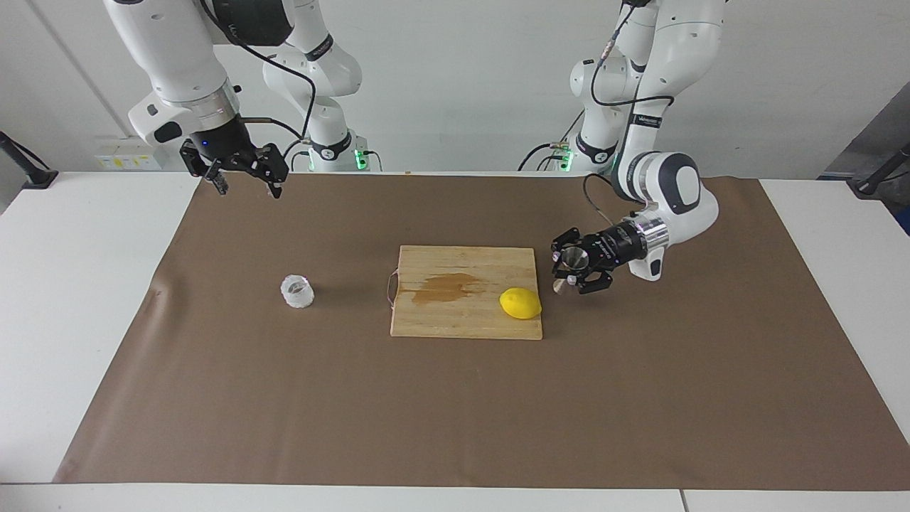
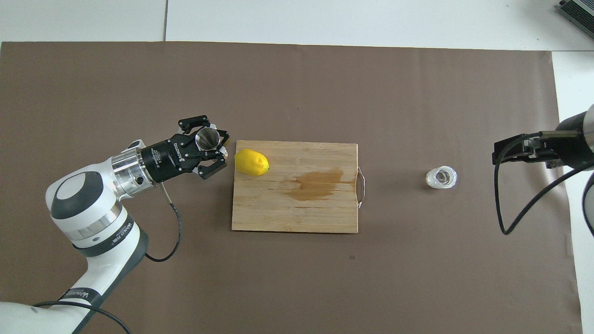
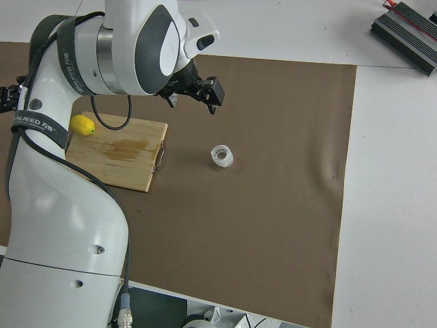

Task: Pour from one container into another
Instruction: 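Carry the jigger cup with the left gripper onto the cutting board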

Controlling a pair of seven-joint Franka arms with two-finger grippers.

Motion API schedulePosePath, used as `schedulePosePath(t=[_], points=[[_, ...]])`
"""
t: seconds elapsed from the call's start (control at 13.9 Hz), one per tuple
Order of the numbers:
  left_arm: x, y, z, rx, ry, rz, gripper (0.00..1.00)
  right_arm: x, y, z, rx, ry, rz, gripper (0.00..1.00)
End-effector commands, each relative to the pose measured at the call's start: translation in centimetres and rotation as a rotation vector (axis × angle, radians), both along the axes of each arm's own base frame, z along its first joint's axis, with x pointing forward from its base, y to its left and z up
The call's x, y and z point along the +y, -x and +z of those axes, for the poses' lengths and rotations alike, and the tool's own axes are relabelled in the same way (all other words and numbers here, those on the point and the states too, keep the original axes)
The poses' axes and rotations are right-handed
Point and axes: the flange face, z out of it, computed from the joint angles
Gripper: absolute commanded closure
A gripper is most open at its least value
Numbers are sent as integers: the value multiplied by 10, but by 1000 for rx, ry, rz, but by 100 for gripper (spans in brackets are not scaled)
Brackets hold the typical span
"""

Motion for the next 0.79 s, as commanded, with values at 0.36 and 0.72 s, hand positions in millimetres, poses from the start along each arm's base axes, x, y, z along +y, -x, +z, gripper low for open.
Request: schedulePosePath(t=[0.36,0.72], points=[[-104,58,-9,37,36,155,100,0,8,1,2,-23,-14,0],[-130,68,-33,53,40,169,100,0,8,2,0,-23,-14,0]])
